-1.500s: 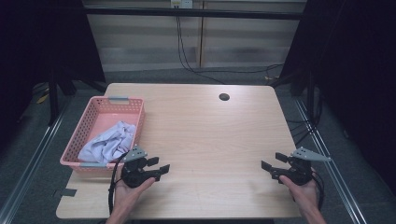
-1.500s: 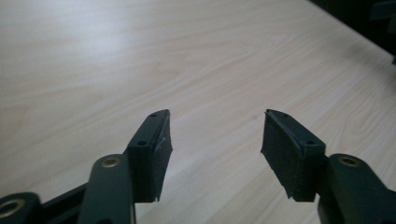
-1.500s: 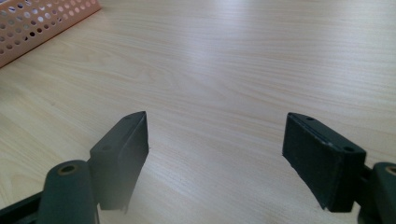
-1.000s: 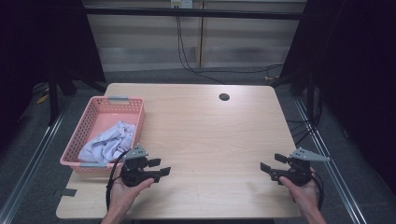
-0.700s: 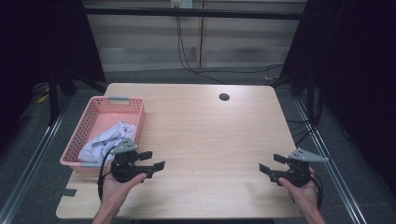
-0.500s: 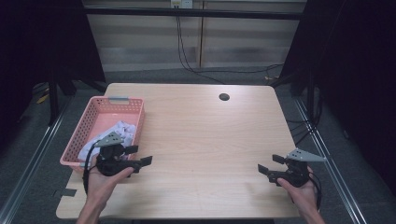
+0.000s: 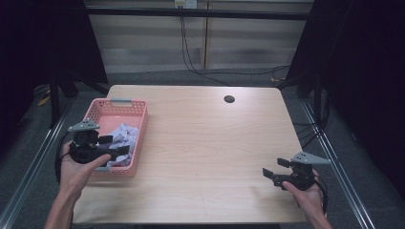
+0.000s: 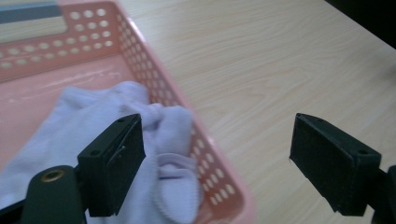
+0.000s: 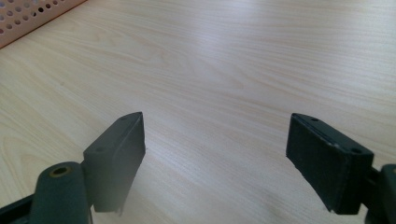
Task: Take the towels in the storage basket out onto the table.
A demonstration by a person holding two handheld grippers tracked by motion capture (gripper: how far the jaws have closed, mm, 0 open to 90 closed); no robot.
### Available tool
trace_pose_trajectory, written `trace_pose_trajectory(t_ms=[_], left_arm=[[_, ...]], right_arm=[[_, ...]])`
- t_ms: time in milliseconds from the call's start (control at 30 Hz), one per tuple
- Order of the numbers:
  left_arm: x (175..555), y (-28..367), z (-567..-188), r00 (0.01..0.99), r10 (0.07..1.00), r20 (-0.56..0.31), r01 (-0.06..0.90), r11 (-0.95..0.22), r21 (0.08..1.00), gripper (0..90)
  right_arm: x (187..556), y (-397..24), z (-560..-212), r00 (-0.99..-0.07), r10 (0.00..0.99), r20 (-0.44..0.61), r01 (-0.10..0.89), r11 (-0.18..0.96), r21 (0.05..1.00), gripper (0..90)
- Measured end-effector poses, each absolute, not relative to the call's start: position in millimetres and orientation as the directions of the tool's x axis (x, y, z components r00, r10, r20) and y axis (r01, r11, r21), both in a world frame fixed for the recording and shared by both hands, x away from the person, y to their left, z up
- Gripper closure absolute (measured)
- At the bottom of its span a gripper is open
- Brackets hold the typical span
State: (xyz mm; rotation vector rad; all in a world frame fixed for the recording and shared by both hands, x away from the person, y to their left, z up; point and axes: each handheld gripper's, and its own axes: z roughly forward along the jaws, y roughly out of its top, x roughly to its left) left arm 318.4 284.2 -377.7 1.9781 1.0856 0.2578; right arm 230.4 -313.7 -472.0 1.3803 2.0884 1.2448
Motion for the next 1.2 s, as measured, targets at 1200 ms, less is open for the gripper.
trace_pose_trajectory(t_ms=[1200], left_arm=[[401, 283, -451, 0.576, 0.810, -0.114, 0.779, -0.501, 0.376, 0.0]], right_arm=[[234, -309, -476, -0.499, 0.840, 0.211, 0.603, 0.163, 0.781, 21.7]])
